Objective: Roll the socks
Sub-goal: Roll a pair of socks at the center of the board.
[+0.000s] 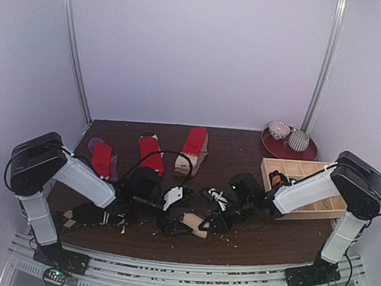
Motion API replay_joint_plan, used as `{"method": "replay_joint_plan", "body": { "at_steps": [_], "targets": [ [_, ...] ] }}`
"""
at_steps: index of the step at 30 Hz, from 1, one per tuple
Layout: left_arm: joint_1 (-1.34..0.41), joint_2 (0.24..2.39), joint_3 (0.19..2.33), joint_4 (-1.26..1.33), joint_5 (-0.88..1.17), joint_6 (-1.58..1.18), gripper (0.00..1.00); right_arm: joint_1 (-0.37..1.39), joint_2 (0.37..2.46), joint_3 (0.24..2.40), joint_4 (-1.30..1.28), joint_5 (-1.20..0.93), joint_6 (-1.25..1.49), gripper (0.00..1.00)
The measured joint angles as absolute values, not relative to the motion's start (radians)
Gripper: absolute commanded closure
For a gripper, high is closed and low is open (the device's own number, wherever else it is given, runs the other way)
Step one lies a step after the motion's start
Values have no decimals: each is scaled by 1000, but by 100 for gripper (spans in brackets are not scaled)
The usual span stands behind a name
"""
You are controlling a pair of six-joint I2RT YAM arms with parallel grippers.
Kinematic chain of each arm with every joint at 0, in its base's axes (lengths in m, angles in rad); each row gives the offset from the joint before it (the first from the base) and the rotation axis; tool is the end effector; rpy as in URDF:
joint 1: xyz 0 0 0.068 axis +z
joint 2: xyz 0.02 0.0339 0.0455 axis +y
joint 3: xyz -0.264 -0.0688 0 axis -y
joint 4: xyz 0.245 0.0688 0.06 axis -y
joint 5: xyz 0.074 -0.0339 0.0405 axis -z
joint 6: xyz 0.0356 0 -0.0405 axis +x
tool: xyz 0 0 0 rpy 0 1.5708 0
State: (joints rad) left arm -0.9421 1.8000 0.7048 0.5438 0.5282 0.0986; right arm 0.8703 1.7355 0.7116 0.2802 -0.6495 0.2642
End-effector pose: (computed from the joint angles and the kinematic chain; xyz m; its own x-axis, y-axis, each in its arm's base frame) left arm 0.1823 -0.2813 0.1254 -0.2130 0.4375 -0.8736 0.9767 0.1182 -0.1789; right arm 0.1881 0.2564 0.1266 -0.6552 -0.4544 -0.6035 -0.7507 0.3022 0.5874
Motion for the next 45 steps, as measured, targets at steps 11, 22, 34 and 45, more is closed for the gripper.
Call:
{"method": "replay_joint_plan", "body": {
  "at_steps": [11,22,34,45],
  "targets": [
    [-936,1919,719,626,693,138,56,827,1791,762,217,-780,221,73],
    [-923,1935,748,598,712,91,74,818,1806,788,164,-809,182,73],
    [-917,1953,781,567,711,-17,100,819,1780,815,72,-764,178,63],
    [-922,1961,728,639,685,-115,100,844,1501,821,-50,-418,107,27]
  ]
}}
